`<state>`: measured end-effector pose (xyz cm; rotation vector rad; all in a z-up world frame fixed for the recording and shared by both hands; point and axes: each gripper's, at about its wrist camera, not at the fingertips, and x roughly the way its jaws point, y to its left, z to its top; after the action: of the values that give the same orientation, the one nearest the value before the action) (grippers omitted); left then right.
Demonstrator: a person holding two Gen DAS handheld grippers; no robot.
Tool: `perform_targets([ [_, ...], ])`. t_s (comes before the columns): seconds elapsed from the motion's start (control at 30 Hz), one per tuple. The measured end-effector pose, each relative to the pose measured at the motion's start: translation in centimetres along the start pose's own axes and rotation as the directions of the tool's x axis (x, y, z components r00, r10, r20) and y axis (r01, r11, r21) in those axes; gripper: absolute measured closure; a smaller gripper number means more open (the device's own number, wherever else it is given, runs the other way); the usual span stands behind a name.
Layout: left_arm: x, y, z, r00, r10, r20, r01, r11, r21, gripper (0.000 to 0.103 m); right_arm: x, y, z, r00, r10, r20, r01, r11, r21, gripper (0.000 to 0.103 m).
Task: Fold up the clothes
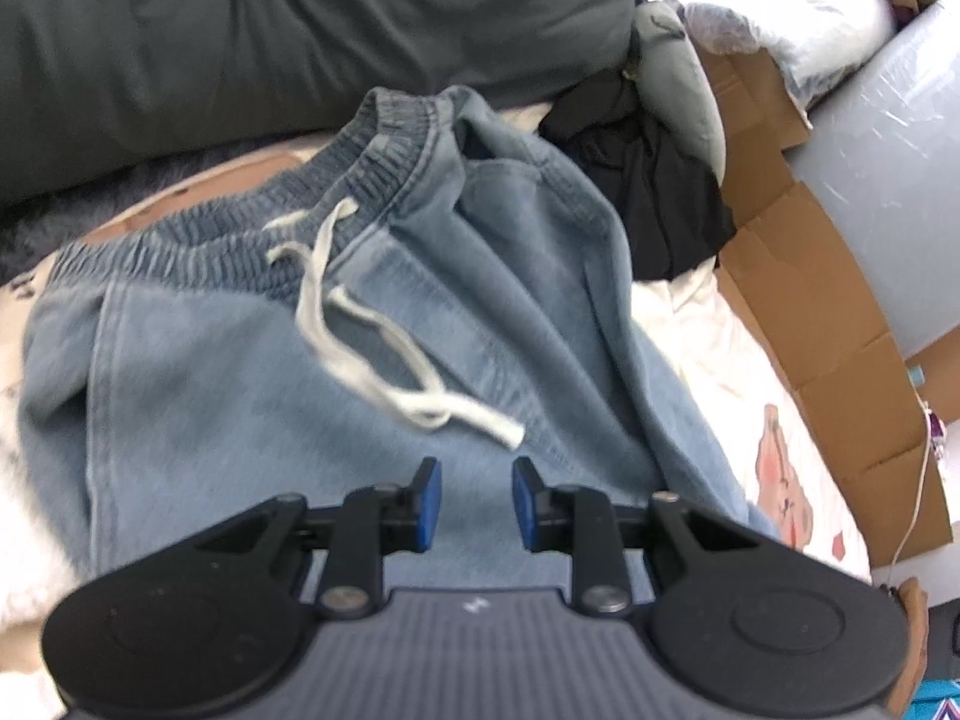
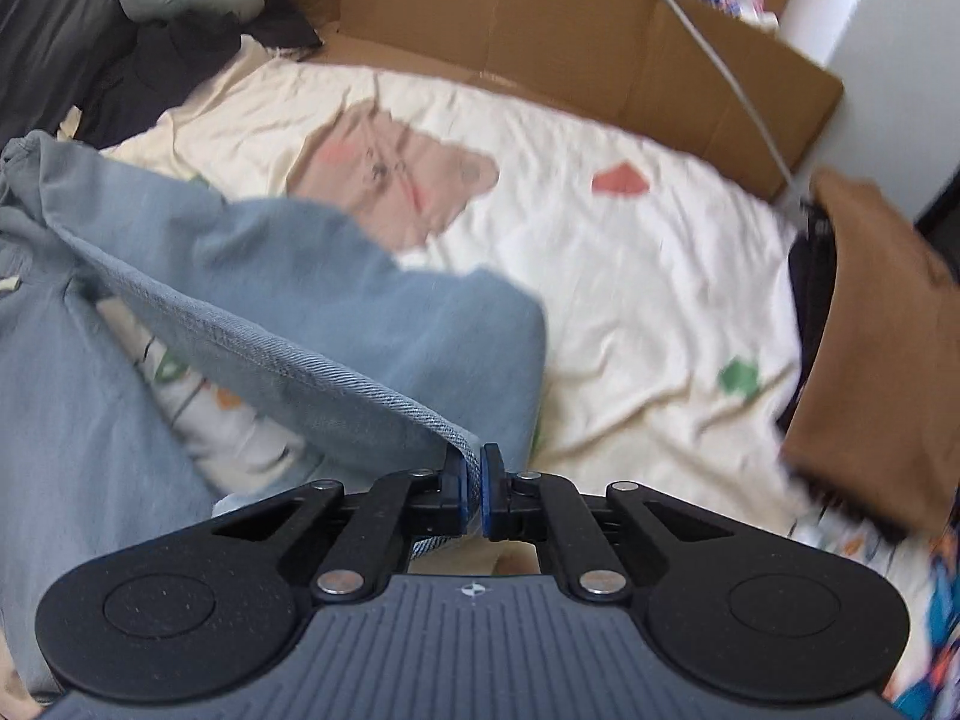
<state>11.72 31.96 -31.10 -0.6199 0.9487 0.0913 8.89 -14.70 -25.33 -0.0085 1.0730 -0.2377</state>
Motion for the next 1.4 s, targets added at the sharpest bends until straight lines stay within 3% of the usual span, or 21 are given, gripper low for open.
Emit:
perform_targets([
  [0.3, 3.1, -2.4, 3.9, 0.998, -0.038, 0.048, 0.035, 0.997, 0.072, 0.076, -0.2, -2.9, 8.9, 0.996, -0.055, 0.065, 0.066, 0.982, -0.176, 0.101],
  [0.43, 4.8, -3.4, 5.8, 0.997, -0.048, 0.062, 0.042, 0.994, 0.101, 0.076, 0.8, -4.6, 12.6, 0.998, -0.057, 0.04, 0.062, 0.987, -0.147, 0.102],
  [0.67, 8.5, -4.2, 8.6, 0.997, -0.021, 0.079, 0.009, 0.987, 0.159, 0.077, 3.0, -5.8, 18.1, 0.995, -0.093, 0.04, 0.099, 0.968, -0.23, 0.102],
  [1.17, 16.5, -5.6, 13.0, 0.996, 0.053, 0.077, -0.074, 0.955, 0.288, 0.076, 12.6, -6.8, 25.3, 0.968, -0.25, 0.024, 0.241, 0.897, -0.37, 0.102],
  [1.4, 19.7, -7.3, 15.0, 0.989, 0.119, 0.09, -0.144, 0.918, 0.369, 0.077, 16.9, -6.3, 27.4, 0.954, -0.3, 0.017, 0.281, 0.87, -0.406, 0.102],
])
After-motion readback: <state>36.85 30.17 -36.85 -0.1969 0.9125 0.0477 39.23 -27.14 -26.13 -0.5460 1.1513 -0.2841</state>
